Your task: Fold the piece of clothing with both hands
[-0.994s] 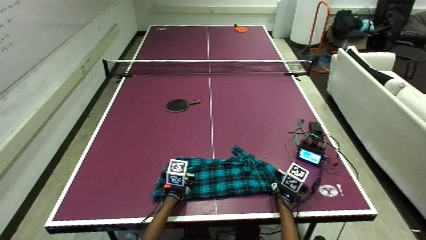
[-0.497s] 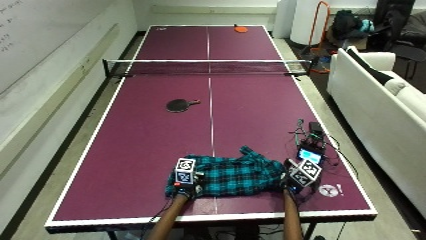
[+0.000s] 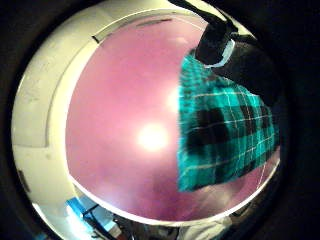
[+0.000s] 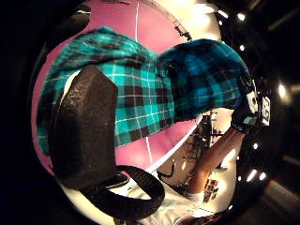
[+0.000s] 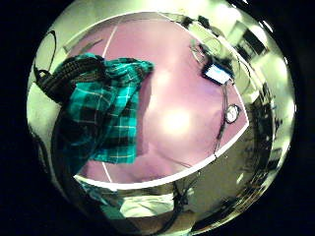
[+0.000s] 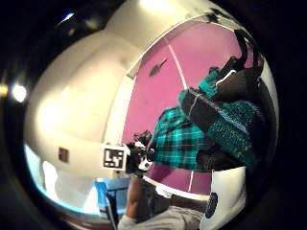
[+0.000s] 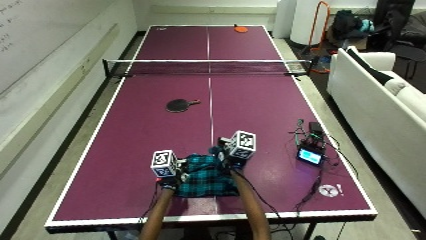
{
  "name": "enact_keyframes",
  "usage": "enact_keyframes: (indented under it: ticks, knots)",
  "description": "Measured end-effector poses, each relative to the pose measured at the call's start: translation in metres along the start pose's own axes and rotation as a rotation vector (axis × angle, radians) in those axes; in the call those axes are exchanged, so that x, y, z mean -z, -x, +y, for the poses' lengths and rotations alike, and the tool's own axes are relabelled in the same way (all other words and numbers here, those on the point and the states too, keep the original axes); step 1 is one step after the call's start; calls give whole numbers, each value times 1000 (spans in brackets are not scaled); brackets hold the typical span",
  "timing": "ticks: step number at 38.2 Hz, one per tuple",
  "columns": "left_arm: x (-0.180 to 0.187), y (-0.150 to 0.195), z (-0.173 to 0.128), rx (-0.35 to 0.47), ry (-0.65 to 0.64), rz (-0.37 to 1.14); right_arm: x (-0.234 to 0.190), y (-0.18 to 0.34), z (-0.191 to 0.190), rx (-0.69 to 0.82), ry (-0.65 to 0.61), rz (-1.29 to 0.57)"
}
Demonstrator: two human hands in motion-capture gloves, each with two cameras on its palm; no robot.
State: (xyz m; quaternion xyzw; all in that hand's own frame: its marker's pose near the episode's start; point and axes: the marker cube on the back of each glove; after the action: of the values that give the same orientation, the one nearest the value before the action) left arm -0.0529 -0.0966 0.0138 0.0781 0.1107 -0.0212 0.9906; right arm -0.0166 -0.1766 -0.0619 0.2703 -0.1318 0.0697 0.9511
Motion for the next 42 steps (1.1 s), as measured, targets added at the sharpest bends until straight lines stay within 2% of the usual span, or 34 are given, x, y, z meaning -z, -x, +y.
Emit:
enact_keyframes:
  ticks: [2, 5, 8, 10, 12, 17, 19, 22, 27, 32, 38, 42]
  knots:
    - [-13, 24, -11, 26, -12, -9, -25, 50, 20, 69, 169, -121]
    - [-28, 53, -21, 59, -21, 3, -47, 94, 35, 153, 248, -133]
    - [-16, 72, -13, 98, -50, 27, -28, 137, 70, 256, 318, -103]
    - [-6, 83, -3, 129, -61, 43, -5, 167, 96, 321, 336, -102]
    - [-1, 93, 4, 153, -65, 55, -4, 186, 109, 352, 318, -82]
    - [-7, 109, 10, 184, -43, 68, -19, 198, 118, 364, 310, 2]
    - [-10, 111, 10, 188, -32, 76, -23, 202, 119, 377, 294, -5]
    - [-13, 109, 9, 182, -23, 90, -20, 203, 126, 412, 340, -50]
    - [-4, 94, 13, 140, -13, 101, -14, 183, 129, 444, 435, -158]
    - [-8, 79, 3, 76, -74, 40, 15, 126, 123, 374, 505, -256]
    - [-8, 53, -3, 0, -127, 1, -28, 32, 84, 292, 402, -21]
    - [-1, 38, 0, -26, -154, -44, -18, -14, 81, 223, 379, 141]
